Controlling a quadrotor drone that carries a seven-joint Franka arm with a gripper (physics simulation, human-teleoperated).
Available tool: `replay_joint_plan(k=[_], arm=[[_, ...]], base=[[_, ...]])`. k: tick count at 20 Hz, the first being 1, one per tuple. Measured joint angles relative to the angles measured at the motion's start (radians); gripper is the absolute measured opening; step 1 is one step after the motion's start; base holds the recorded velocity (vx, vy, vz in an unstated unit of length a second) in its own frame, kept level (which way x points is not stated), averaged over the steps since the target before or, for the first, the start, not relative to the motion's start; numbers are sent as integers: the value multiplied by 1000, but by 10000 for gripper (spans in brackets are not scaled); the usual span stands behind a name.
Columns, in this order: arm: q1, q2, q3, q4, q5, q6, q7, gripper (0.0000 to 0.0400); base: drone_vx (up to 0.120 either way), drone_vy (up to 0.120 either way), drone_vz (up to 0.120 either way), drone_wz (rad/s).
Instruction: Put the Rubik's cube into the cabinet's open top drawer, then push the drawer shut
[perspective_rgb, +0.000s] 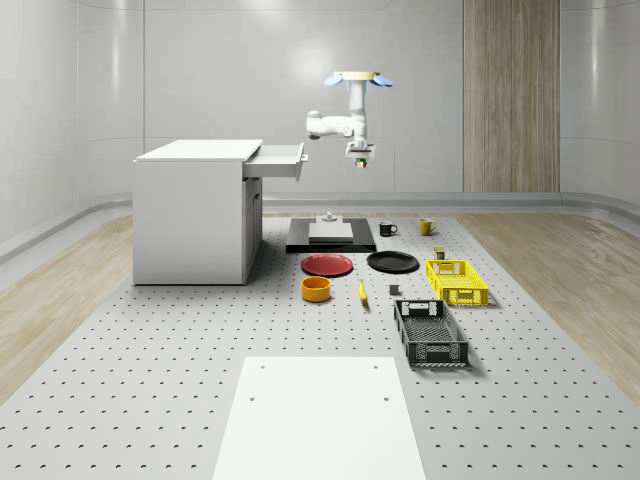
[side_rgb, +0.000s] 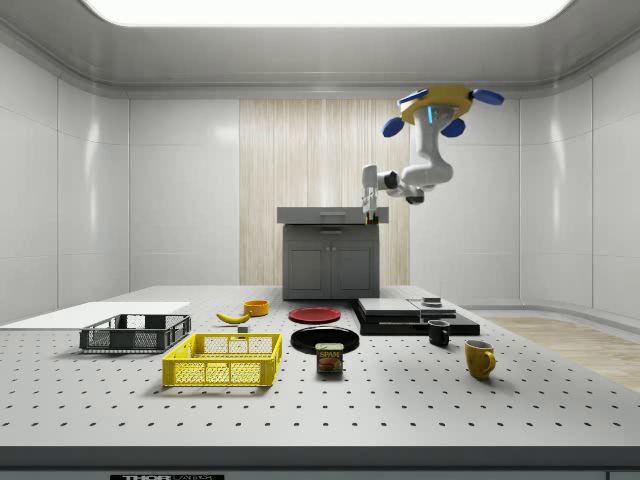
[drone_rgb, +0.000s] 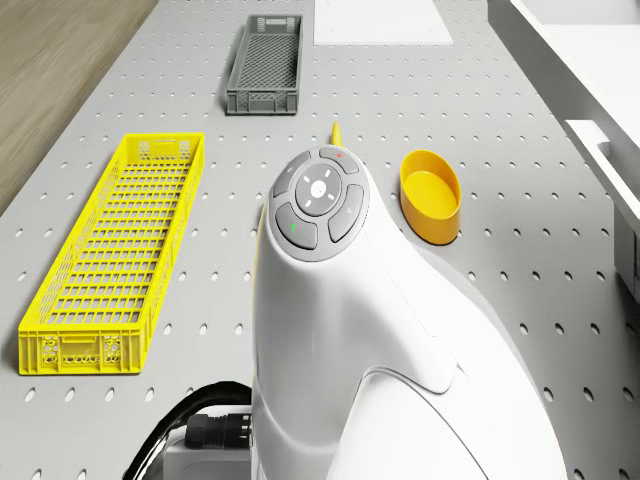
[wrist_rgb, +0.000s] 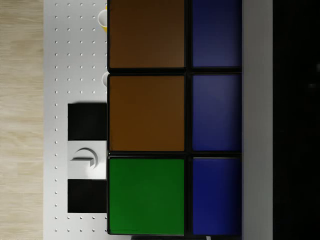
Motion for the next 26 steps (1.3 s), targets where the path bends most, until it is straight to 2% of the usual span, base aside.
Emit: replay_joint_plan(k=[4,8,21,26], arm=[[-1,-5,1,0,2,5,0,325],[-1,-9,1,0,4,9,1,325],[-2,-21,3,0,8,20,2,325],[-3,-25,3,0,10,23,2,325]], base=[[0,-120,120,0],[-100,-120,120,0],[0,-120,120,0],[0,-120,16,0]])
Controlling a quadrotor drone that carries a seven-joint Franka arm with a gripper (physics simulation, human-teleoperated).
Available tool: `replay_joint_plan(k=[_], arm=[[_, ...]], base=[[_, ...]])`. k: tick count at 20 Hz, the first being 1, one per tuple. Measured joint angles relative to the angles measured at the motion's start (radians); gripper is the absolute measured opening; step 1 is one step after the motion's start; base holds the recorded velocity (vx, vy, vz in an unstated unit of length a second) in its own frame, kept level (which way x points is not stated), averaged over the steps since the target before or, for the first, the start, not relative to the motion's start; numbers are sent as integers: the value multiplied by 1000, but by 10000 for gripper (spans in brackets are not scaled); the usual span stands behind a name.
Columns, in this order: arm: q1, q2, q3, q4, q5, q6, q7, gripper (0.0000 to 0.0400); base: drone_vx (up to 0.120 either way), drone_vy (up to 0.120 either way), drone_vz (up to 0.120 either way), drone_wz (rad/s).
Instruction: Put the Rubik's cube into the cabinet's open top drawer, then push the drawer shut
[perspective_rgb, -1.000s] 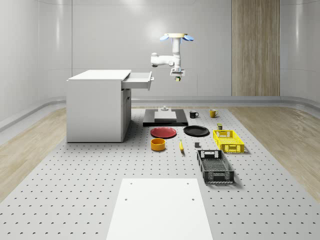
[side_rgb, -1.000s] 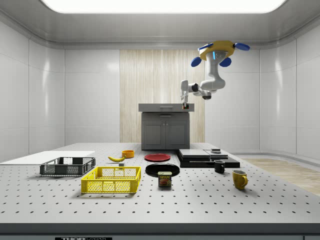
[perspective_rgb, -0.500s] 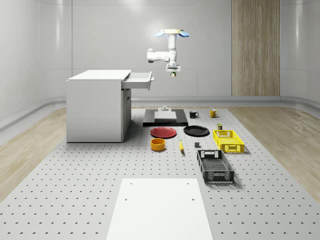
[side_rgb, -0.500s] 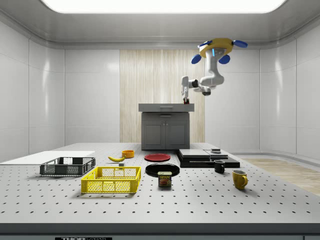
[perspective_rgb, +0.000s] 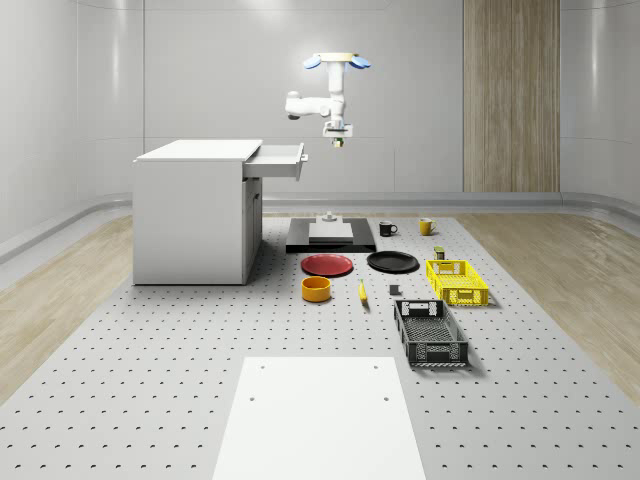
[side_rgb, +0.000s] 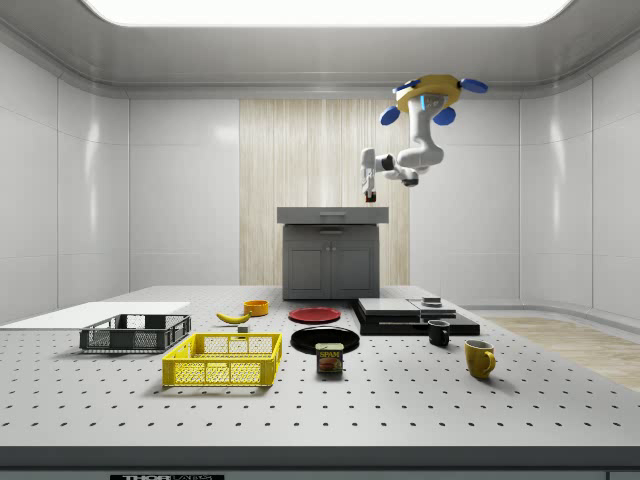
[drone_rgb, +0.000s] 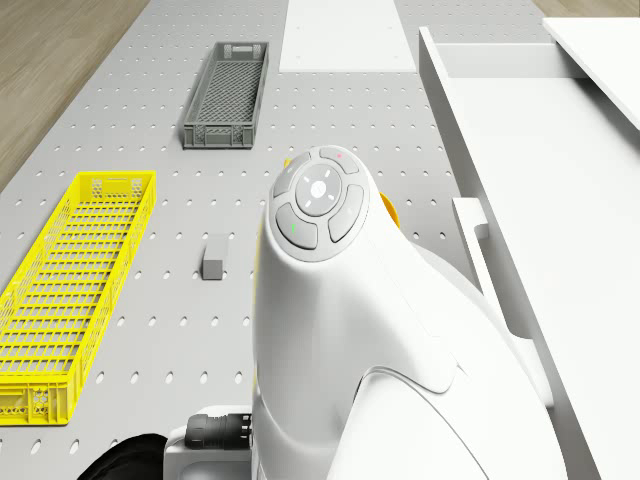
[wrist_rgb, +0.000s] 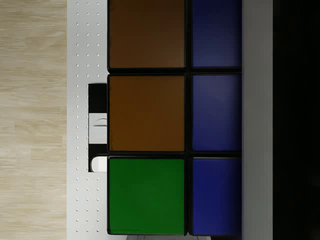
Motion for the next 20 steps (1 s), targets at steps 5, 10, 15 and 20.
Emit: replay_joint_plan(k=[5,10,15,20], arm=[[0,-3,0,0,1,3,0,325],[-1,-6,1,0,2,6,0,325],[-1,-9,1,0,3,8,1,325],[-1,-11,1,0,4,10,1,325]], base=[[0,-120,56,0],[0,-120,0,0],[0,-120,0,0],[0,-120,0,0]])
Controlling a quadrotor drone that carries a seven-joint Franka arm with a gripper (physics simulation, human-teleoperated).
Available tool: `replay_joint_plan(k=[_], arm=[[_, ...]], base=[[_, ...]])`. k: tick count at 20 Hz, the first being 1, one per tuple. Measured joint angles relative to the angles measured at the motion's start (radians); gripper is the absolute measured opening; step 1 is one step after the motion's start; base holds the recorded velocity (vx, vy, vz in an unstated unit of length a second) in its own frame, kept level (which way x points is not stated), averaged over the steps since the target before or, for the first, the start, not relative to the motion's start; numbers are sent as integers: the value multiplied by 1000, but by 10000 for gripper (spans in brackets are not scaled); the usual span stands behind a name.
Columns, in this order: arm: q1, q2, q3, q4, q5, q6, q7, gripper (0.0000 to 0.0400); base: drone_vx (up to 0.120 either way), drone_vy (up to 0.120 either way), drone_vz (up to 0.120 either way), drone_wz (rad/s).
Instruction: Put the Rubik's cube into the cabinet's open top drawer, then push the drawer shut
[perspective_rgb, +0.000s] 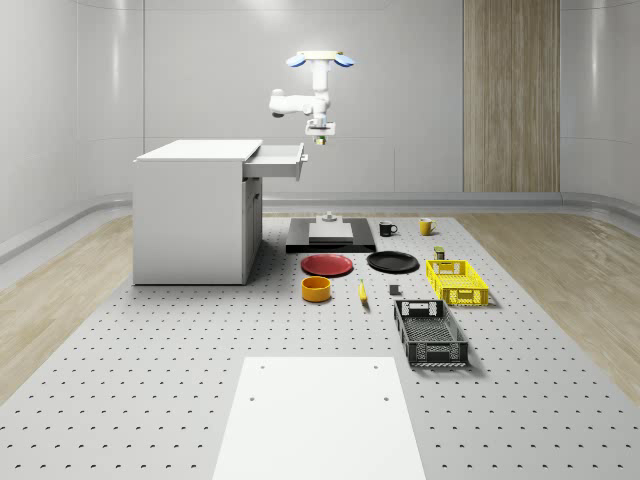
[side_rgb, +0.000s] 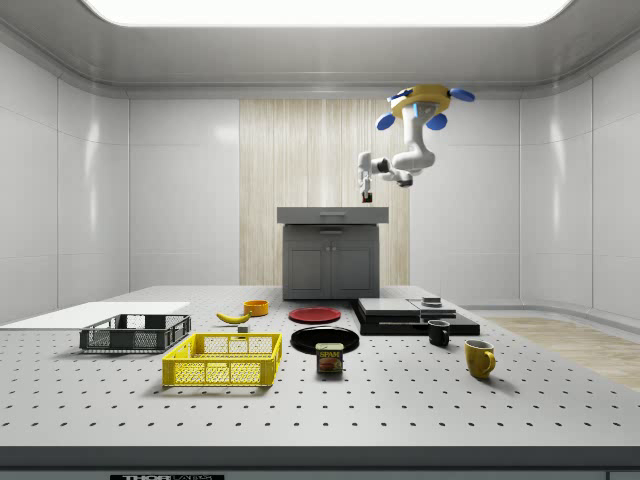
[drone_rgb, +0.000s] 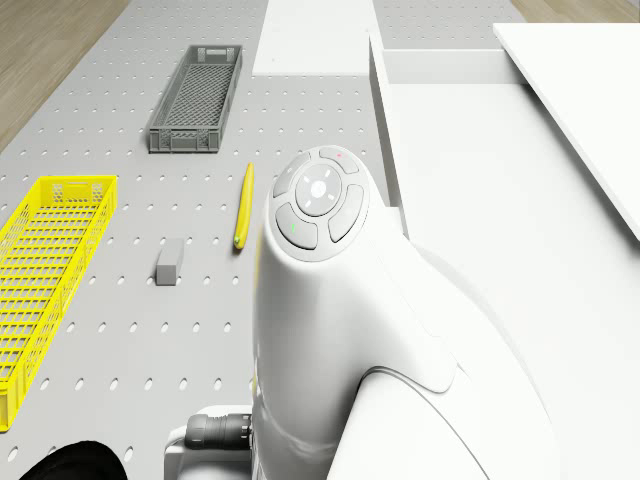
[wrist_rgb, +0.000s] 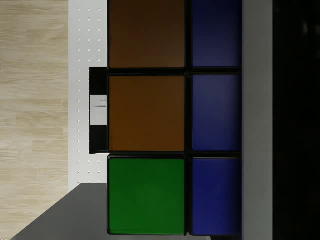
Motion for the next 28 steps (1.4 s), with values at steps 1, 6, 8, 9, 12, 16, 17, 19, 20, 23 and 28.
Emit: replay_joint_plan(k=[1,6,8,9,12,16,17,19,20,23,28], arm=[[0,0,0,0,0,0,0,325],[0,-2,0,0,1,2,0,325],[0,-3,0,0,1,3,0,325],[0,-3,0,0,1,3,0,325],[0,-4,1,0,2,4,0,325],[-1,-5,1,0,2,5,0,325],[-1,-5,1,0,2,5,0,325],[-1,-6,1,0,2,6,0,325],[-1,-6,1,0,2,6,0,325],[-1,-7,1,0,3,6,0,325],[-1,-8,1,0,3,7,1,325]], base=[[0,-120,0,0],[0,-120,0,0],[0,-120,0,0],[0,-120,0,0],[0,-120,0,0],[0,-120,0,0],[0,-120,0,0],[0,-120,0,0],[0,-120,0,0],[0,-120,0,0],[0,-120,0,0]])
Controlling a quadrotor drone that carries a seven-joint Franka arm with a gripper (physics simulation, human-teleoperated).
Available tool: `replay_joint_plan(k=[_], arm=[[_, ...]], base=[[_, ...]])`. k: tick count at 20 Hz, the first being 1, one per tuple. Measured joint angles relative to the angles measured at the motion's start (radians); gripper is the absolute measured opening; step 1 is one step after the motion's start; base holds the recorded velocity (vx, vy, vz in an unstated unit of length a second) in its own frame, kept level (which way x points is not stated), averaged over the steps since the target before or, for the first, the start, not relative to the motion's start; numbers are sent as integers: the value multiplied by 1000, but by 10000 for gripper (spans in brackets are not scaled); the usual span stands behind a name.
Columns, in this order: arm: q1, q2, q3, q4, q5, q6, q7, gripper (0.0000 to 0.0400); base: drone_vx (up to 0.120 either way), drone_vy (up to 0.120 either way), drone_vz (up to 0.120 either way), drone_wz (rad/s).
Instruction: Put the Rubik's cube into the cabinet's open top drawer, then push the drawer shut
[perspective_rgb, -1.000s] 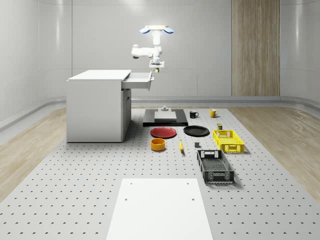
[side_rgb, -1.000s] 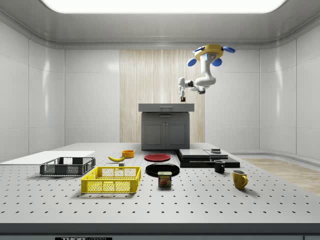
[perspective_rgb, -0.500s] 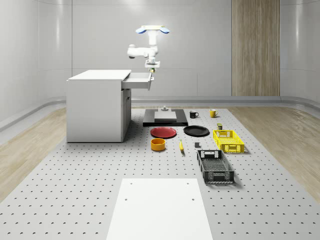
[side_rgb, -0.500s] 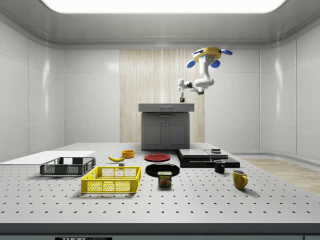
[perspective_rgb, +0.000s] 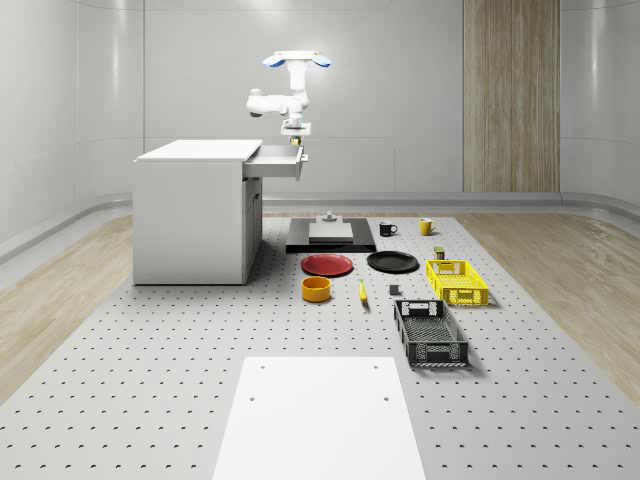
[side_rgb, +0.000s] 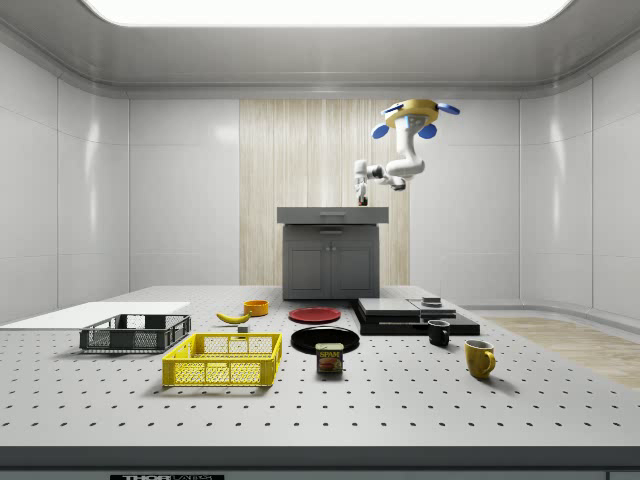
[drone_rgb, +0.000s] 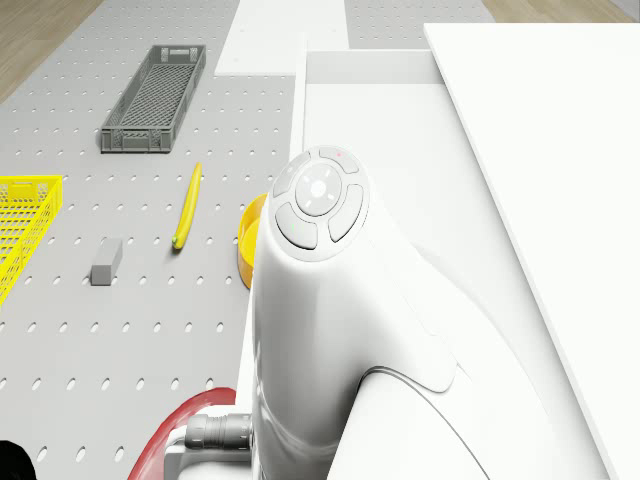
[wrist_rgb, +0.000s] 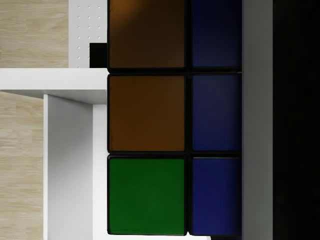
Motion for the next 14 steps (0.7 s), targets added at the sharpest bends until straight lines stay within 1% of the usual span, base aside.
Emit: replay_joint_plan(k=[3,4,6,7,14], arm=[[0,-1,0,0,0,0,0,325],[0,-1,0,0,0,1,0,325],[0,-1,0,0,0,1,0,325],[0,-1,0,0,0,1,0,325],[0,-2,0,0,1,2,0,325]], base=[[0,-120,0,0],[0,-120,-40,0],[0,-120,-100,0],[0,-120,0,0],[0,-120,-114,0]])
